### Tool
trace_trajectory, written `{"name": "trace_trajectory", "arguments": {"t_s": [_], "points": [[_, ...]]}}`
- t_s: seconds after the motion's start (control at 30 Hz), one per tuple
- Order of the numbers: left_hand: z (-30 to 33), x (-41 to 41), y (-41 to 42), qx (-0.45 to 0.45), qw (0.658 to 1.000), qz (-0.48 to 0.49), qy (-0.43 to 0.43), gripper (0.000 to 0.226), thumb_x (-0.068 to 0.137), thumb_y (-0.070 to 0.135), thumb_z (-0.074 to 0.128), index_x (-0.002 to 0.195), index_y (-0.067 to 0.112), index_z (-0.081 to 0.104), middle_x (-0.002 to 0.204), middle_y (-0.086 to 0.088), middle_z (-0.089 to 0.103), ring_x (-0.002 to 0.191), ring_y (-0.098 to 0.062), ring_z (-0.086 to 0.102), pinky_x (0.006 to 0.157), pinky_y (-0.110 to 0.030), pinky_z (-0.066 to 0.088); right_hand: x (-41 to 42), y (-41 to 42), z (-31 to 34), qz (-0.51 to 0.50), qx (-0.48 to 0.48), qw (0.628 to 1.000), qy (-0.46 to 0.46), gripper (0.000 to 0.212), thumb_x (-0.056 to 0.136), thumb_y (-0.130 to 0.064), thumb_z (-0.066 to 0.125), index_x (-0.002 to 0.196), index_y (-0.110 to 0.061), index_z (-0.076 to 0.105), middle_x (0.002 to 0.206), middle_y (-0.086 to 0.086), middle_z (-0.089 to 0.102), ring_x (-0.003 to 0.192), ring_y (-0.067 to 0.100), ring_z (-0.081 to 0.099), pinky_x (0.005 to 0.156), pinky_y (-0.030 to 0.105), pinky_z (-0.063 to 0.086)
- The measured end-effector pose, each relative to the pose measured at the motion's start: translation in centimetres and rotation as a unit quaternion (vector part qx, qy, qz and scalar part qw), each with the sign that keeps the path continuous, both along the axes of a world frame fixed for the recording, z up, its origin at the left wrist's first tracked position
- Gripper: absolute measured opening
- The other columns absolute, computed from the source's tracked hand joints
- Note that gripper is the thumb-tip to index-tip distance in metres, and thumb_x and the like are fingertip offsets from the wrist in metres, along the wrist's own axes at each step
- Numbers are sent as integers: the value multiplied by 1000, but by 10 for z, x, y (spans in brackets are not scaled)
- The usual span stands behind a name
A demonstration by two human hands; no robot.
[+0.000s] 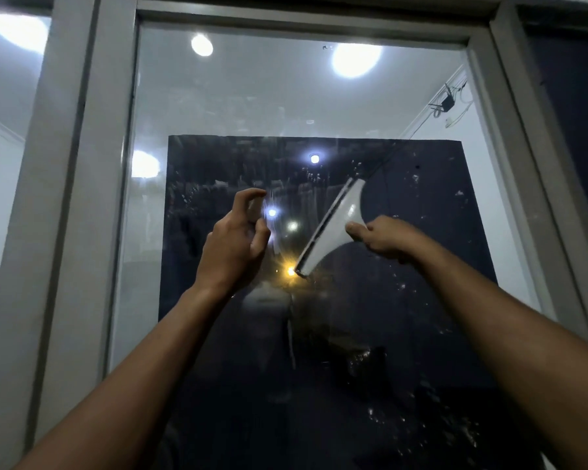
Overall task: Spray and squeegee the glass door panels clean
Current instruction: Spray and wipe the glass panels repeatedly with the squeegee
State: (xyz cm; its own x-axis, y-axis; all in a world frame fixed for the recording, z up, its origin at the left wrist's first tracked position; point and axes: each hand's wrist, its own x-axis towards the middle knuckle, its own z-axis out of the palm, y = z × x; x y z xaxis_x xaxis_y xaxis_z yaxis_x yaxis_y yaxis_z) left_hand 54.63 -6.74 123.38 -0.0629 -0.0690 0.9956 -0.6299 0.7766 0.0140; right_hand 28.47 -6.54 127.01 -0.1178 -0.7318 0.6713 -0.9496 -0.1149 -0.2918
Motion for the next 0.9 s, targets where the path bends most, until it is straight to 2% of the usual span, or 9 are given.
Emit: {"name": "trace_trajectory", "arguments": {"t_s": [0.07, 0.3, 0.37, 0.47, 0.53, 0.6, 0.67, 0.77, 0.9], "points": [[0, -1, -3, -3, 1000, 13, 6, 38, 98, 19, 52, 135, 29, 46, 67, 9, 53, 61, -13, 57, 62, -34, 43, 19, -8, 25, 10, -10, 999, 44, 74, 94, -72, 33, 117, -9, 64, 87, 8, 55, 73, 26, 53, 72, 33, 43], [0, -19, -17, 1, 999, 18, 32, 37, 100, 17, 50, 136, 24, 44, 68, 6, 54, 58, -11, 55, 55, -27, 39, 9, -14, 46, 109, 47, 991, 56, 62, 92, -70, 43, 89, -11, 62, 68, 4, 50, 49, 17, 39, 49, 24, 32], [0, -22, -21, 0, 999, 22, 41, 37, 99, 17, 50, 135, 24, 45, 71, 7, 55, 60, -9, 55, 55, -27, 39, -29, -15, 42, 110, 69, 990, 56, 65, 89, -74, 43, 100, -14, 68, 87, 8, 64, 59, 19, 51, 54, 24, 41], [-1, -23, -23, -1, 999, 34, 37, 38, 99, 17, 51, 136, 24, 45, 72, 6, 57, 61, -8, 56, 56, -27, 40, -59, -14, 38, 108, 78, 989, 58, 76, 81, -83, 41, 121, -25, 69, 120, 12, 67, 99, 31, 66, 87, 41, 55], [-2, -23, -23, 0, 999, 41, 29, 38, 99, 18, 51, 136, 24, 44, 72, 5, 56, 62, -9, 56, 57, -28, 40, -55, -14, 40, 108, 85, 989, 64, 71, 82, -81, 42, 115, -25, 71, 102, 13, 69, 81, 31, 67, 75, 36, 57], [-1, -22, -21, -2, 998, 50, 30, 38, 99, 18, 50, 136, 23, 45, 72, 7, 54, 62, -8, 54, 57, -26, 37, -34, -18, 48, 106, 80, 989, 70, 67, 87, -75, 44, 105, -17, 71, 72, 9, 53, 48, 19, 42, 48, 23, 38], [-1, -21, -20, -7, 998, 57, 38, 38, 99, 18, 50, 136, 22, 46, 72, 10, 53, 62, -6, 53, 57, -24, 35, -1, -26, 52, 107, 77, 986, 103, 63, 90, -72, 45, 94, -14, 69, 66, 6, 44, 45, 17, 31, 43, 22, 28], [-2, -17, -18, -5, 997, 63, 42, 38, 100, 18, 51, 137, 22, 45, 72, 12, 51, 62, -3, 51, 56, -19, 32, 58, -34, 53, 119, 78, 975, 173, 58, 94, -69, 43, 86, -15, 64, 67, 3, 50, 50, 17, 42, 41, 22, 34], [-4, -3, -16, -9, 996, 70, 53, 37, 99, 18, 51, 135, 23, 46, 69, 12, 51, 59, -3, 50, 55, -20, 32, 67, -35, 60, 94, 82, 973, 192, 62, 97, -61, 44, 100, -5, 69, 70, 7, 55, 55, 20, 47, 48, 26, 38]]}}
